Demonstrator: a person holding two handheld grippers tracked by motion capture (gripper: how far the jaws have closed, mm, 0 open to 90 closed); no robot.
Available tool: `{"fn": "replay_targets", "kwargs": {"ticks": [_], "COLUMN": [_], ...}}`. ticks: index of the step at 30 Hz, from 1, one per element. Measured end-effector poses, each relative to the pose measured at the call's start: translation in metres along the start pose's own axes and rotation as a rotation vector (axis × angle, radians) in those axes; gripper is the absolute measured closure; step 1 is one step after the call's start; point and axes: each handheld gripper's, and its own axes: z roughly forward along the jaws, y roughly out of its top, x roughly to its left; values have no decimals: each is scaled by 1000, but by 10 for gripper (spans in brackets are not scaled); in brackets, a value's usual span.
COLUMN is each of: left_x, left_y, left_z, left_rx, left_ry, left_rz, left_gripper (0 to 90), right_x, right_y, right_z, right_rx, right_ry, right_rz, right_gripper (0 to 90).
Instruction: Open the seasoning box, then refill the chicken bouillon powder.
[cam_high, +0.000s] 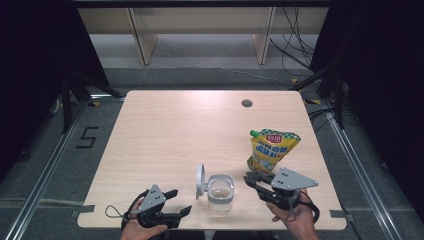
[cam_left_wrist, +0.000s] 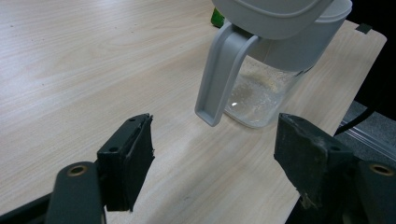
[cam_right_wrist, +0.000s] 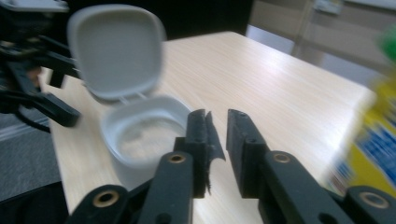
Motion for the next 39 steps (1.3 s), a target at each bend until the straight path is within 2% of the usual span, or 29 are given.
{"fn": "replay_targets", "kwargs": {"ticks": [2, 3, 4, 5, 6, 7, 8, 9, 10, 11, 12, 13, 14, 15, 16, 17, 20, 21, 23, 25, 26, 28, 30, 31, 32, 34, 35, 37, 39], "left_x": [0, -1, 1, 0, 1, 0, 0, 1, 0, 0, 0, -1, -1, -1, -2, -3, -5, -6, -6, -7, -9, -9, -12, -12, -13, -12, -13, -13, -14], "left_y": [0, 0, -1, -1, -1, -1, -1, 0, 0, 0, 0, 0, 0, 0, -1, -1, -3, -4, -5, -5, -6, -7, -9, -8, -8, -7, -7, -7, -7], "left_z": [1, 2, 2, 3, 3, 3, 3, 3, 3, 3, 4, 4, 5, 5, 5, 6, 6, 6, 5, 3, 3, 2, 1, 0, 0, -1, 0, -1, -1], "left_rx": [3, -6, 4, -4, -2, -3, 4, -3, -4, -6, -9, -5, -13, 1, 13, 14, 43, 39, 43, 64, 59, 70, 74, 79, 80, 69, 52, 58, 42], "left_ry": [4, 7, 4, -1, 0, 5, 3, -1, -3, -6, -6, 6, 5, 14, 38, 44, 64, 68, 66, 76, 76, 56, 37, 34, 41, 35, 36, 49, 54], "left_rz": [-3, -12, 0, -2, 14, -6, -1, -4, -4, 0, -6, -3, -10, 3, 6, 10, 28, 25, 36, 37, 12, 18, -31, -27, -15, 1, -5, -4, -28], "left_gripper": [273, 273, 272, 272, 271, 269, 266, 254, 254, 246, 235, 223, 206, 206, 193, 150, 145, 149, 147, 147, 147, 147, 147, 147, 148, 148, 148, 148, 148], "right_x": [-9, -10, -17, -17, -21, -26, -27, -33, -33, -37, -40, -41, -50, -50, -52, -56, -63, -65, -67, -70, -70, -71, -71, -72, -70, -73, -73, -74, -73], "right_y": [-12, -18, -28, -28, -32, -35, -38, -43, -43, -46, -48, -51, -57, -57, -59, -61, -66, -67, -69, -71, -72, -71, -71, -72, -72, -73, -73, -73, -73], "right_z": [-11, -17, -26, -26, -29, -32, -36, -38, -38, -39, -39, -40, -40, -40, -41, -41, -40, -37, -35, -31, -30, -29, -30, -30, -30, -29, -31, -31, -30], "right_rx": [-2, 16, 21, 21, -3, 1, 15, 8, 8, -9, -16, -18, -27, -27, -30, -42, -25, -36, -8, -2, 14, 7, 13, 11, 15, -3, 10, 1, 6], "right_ry": [-25, -28, -44, -44, -60, -63, -82, -92, -92, -122, -121, -139, -131, -131, -162, -179, -190, -200, -201, -197, -201, -212, -212, -229, -231, -223, -240, -244, -234], "right_rz": [21, 66, 96, 96, 107, 98, 127, 127, 127, 116, 113, 146, 128, 128, 155, 164, 182, 196, 219, 210, 208, 213, 218, 206, 237, 232, 228, 226, 229], "right_gripper": [722, 708, 656, 656, 639, 607, 577, 532, 532, 518, 490, 454, 428, 428, 394, 351, 298, 268, 229, 204, 198, 197, 196, 198, 198, 198, 197, 195, 186]}}
